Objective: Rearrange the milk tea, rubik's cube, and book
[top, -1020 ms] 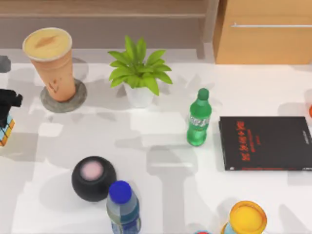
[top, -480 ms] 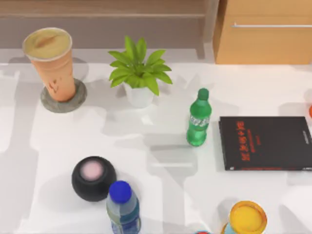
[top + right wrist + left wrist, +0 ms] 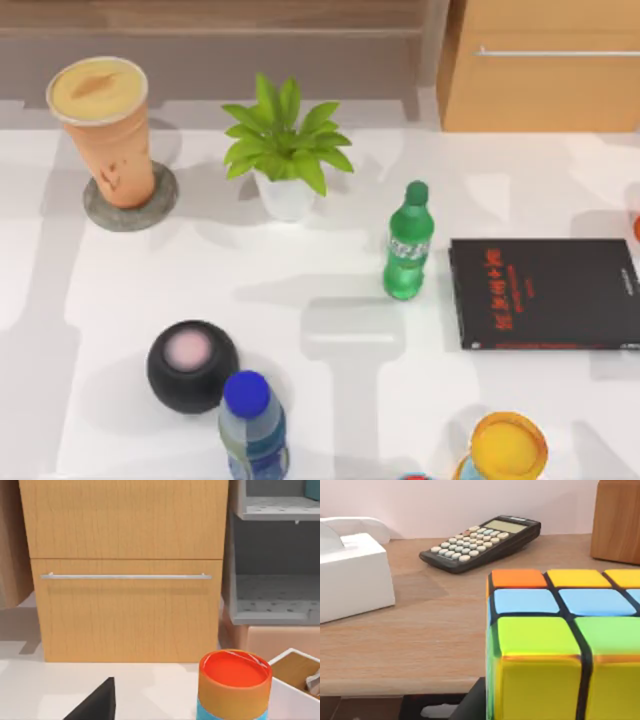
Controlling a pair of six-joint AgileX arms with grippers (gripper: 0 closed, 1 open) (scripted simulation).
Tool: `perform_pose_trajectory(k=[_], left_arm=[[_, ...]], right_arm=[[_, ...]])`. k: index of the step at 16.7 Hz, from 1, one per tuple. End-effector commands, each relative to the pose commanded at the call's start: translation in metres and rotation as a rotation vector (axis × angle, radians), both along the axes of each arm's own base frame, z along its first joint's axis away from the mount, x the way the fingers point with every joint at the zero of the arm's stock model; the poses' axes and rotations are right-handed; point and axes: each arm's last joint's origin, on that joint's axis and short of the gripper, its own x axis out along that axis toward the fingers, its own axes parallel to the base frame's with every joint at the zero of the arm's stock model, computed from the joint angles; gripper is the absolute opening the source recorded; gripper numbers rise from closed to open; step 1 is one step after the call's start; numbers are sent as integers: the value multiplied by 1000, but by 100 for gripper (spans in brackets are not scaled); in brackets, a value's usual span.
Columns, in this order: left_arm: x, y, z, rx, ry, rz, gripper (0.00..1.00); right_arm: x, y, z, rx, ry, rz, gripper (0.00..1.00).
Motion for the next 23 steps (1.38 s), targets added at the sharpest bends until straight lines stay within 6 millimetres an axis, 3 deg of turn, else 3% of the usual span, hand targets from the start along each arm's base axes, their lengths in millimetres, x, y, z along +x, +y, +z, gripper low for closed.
perform_pose_trajectory(k=[7,12,15,19,23], left_arm=[[5,-4,-4,-34,-59,-2,0],[11,-10,10,-44,-100,28,0],[34,-21,23,-49,-142,2,0],[88,-17,6,-42,-104,-27,0],[105,-5,-4,-34,-59,-2,0]], right_arm=[[0,0,0,0,0,0,100],[0,0,0,0,0,0,100],[0,0,0,0,0,0,100],[0,0,0,0,0,0,100],[0,0,0,0,0,0,100]])
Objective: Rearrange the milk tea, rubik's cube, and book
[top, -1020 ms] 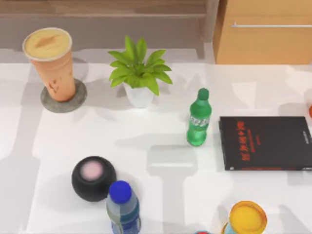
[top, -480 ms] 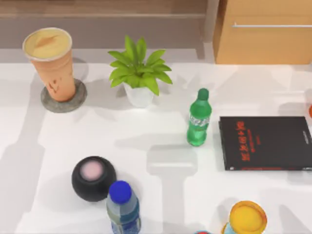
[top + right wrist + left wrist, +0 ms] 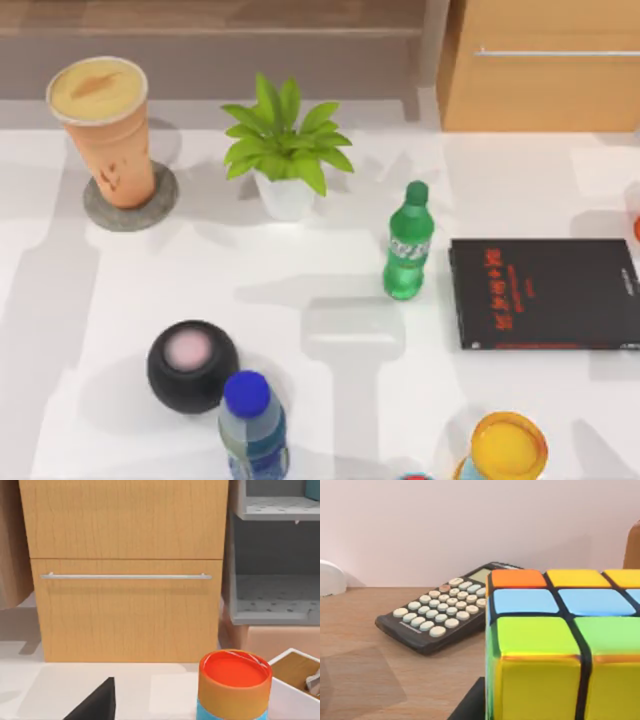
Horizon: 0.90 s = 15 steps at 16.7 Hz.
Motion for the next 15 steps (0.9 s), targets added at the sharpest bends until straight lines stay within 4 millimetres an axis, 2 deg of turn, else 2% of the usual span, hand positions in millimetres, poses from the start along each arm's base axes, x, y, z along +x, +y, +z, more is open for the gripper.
perform_pose_trajectory(k=[3,15], left_arm=[[0,0,0,0,0,0,0],[0,0,0,0,0,0,90]], right_arm=[[0,0,0,0,0,0,100],[0,0,0,0,0,0,100]])
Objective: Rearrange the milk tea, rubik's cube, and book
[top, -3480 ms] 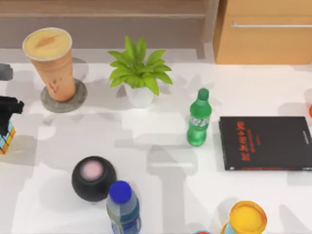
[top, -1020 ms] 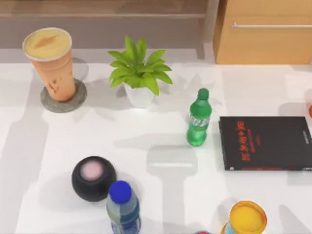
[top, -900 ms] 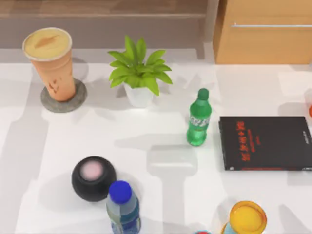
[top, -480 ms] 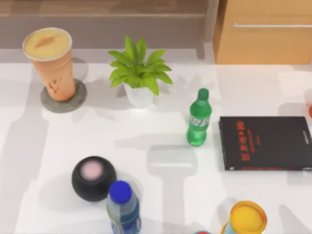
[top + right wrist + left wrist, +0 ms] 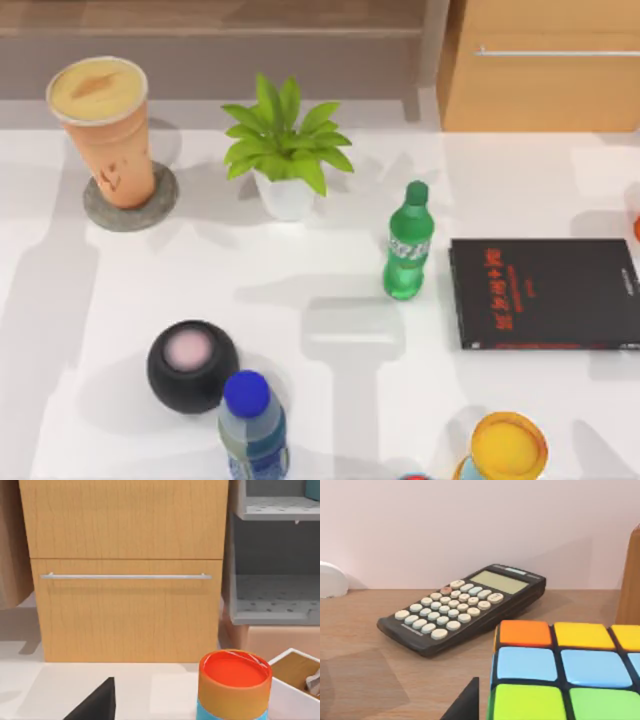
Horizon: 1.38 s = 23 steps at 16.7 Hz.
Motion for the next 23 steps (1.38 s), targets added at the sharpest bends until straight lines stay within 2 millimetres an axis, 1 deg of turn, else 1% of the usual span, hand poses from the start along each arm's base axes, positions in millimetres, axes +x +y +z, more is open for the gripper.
perform_pose_trajectory(k=[1,2,11,20,23], left_arm=[[0,0,0,0,0,0,98],[0,0,0,0,0,0,100],[-1,-1,0,0,-1,-2,100],[-29,0,0,0,1,-2,100],[-30,0,0,0,-1,-2,100]], right_arm=[[0,0,0,0,0,0,100],[0,0,0,0,0,0,100],[0,0,0,0,0,0,100],[0,0,0,0,0,0,100],[0,0,0,0,0,0,100]])
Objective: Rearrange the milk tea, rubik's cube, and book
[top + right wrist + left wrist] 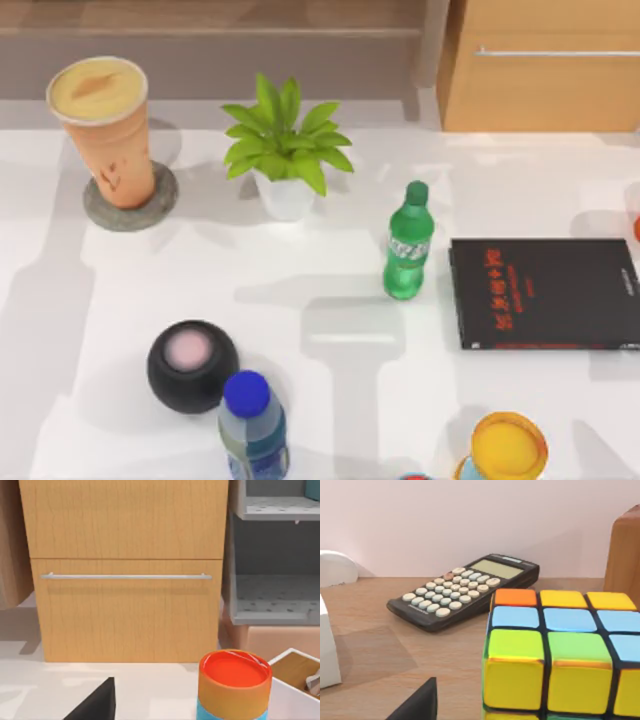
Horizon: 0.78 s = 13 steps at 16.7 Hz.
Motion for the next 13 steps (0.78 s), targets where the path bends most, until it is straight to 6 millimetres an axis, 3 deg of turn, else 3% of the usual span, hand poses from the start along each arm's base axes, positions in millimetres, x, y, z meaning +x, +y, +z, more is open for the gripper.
perform_pose_trajectory(k=[3,6,10,13], left_arm=[[-1,-1,0,0,3,-3,100],[-24,-2,2,-2,8,-6,100],[-88,-1,8,-5,-1,-6,100],[-155,-1,-7,-6,4,-3,100]], right_arm=[[0,0,0,0,0,0,100],[0,0,0,0,0,0,100],[0,0,0,0,0,0,100],[0,0,0,0,0,0,100]])
